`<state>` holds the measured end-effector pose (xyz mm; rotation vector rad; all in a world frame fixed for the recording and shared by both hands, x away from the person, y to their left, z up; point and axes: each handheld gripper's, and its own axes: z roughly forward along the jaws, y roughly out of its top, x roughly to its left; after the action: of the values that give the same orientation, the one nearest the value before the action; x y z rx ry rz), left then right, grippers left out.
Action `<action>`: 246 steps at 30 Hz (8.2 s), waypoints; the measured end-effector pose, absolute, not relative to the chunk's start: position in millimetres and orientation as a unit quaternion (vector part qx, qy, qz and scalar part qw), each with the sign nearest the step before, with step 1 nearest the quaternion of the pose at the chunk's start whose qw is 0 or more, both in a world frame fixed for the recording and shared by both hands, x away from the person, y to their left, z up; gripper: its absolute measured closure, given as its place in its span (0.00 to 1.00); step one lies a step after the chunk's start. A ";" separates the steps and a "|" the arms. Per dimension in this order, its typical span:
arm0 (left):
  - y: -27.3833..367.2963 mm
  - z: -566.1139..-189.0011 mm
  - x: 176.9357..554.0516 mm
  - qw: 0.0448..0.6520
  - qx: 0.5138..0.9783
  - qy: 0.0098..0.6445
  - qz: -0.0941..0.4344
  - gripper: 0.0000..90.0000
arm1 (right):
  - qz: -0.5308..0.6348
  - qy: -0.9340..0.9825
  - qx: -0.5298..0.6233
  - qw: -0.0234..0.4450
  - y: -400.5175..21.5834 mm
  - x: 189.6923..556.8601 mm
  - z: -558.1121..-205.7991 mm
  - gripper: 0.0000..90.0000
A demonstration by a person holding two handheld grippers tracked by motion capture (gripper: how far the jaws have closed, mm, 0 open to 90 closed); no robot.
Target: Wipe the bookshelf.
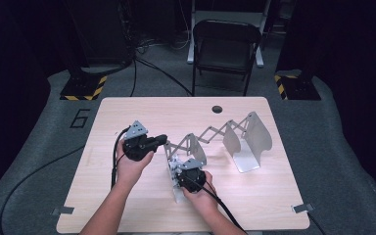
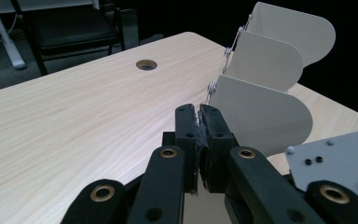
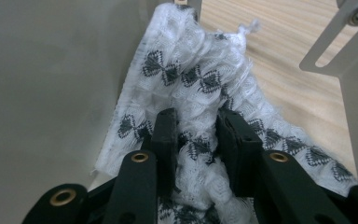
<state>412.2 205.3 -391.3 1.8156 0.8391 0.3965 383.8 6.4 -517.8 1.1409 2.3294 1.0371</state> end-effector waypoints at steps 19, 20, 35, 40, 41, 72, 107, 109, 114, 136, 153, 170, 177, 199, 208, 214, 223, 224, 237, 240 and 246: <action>205.0 -392.3 411.4 0.528 0.754 0.354 0.166 0.97 | 0.376 0.837 0.347 0.192 -2.6 351.0 -521.5 0.76; 205.0 -392.4 411.3 0.528 0.754 0.353 0.168 0.97 | 0.376 0.838 0.342 0.201 -3.0 357.6 -522.7 0.76; 205.2 -392.8 411.7 0.529 0.752 0.355 0.167 0.97 | 0.332 0.837 0.388 0.198 -18.1 355.8 -514.8 0.76; 205.4 -393.1 411.7 0.530 0.752 0.354 0.167 0.97 | 0.349 0.840 0.363 0.204 -8.4 341.2 -517.8 0.74; 205.7 -393.0 411.5 0.529 0.752 0.354 0.168 0.97 | 0.357 0.833 0.369 0.205 -5.1 344.4 -519.0 0.70; 221.5 -409.3 405.8 0.477 0.765 0.404 0.154 0.82 | 0.471 0.802 0.353 0.097 -12.4 373.7 -480.7 0.82; 214.0 -422.1 364.2 0.453 0.795 0.383 0.126 0.85 | 0.474 0.804 0.347 0.091 1.5 367.6 -467.6 0.82; 213.3 -424.8 360.5 0.456 0.794 0.382 0.122 0.85 | 0.450 0.816 0.356 0.066 1.4 365.6 -487.9 0.82; 211.9 -428.5 352.8 0.462 0.793 0.380 0.114 0.85 | 0.486 0.796 0.356 0.046 -9.1 356.5 -466.7 0.82; 210.8 -436.6 341.5 0.464 0.802 0.358 0.115 0.85 | 0.481 0.802 0.353 0.007 -18.0 343.8 -486.2 0.82; 209.8 -441.8 342.2 0.464 0.803 0.354 0.116 0.87 | 0.447 0.819 0.360 0.014 -13.5 344.8 -509.6 0.82; 210.4 -434.2 338.0 0.484 0.798 0.344 0.102 0.85 | 0.514 0.788 0.334 0.056 -22.4 343.4 -458.3 0.81; 210.8 -433.1 338.1 0.488 0.794 0.347 0.103 0.84 | 0.454 0.821 0.344 0.044 -15.2 347.2 -500.2 0.81; 208.4 -411.0 326.1 0.541 0.761 0.339 0.114 0.50 | 0.393 0.842 0.344 0.134 -32.5 349.0 -520.8 0.79; 192.8 -414.0 324.4 0.512 0.789 0.313 0.127 0.49 | 0.395 0.834 0.357 0.146 -24.9 362.2 -522.5 0.79; 195.4 -417.1 328.2 0.511 0.788 0.319 0.126 0.63 | 0.404 0.827 0.361 0.152 -22.6 366.7 -523.9 0.79; 194.5 -415.1 344.2 0.513 0.783 0.327 0.128 0.69 | 0.402 0.823 0.385 0.112 -24.9 373.1 -519.4 0.79; 195.2 -415.3 347.4 0.511 0.784 0.327 0.133 0.71 | 0.404 0.821 0.389 0.104 -25.2 373.6 -518.5 0.79; 205.4 -418.9 389.6 0.493 0.764 0.376 0.179 0.75 | 0.426 0.816 0.381 0.090 -24.7 363.1 -508.8 0.79; 213.2 -419.8 393.8 0.491 0.759 0.387 0.182 0.73 | 0.426 0.816 0.378 0.096 -22.3 353.5 -506.0 0.79; 214.2 -427.2 376.3 0.479 0.771 0.376 0.186 0.66 | 0.405 0.834 0.364 0.093 -12.8 347.5 -514.7 0.61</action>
<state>376.3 214.2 -427.2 1.8826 0.9170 0.4536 347.5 -12.8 -514.7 1.0794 2.4744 1.2014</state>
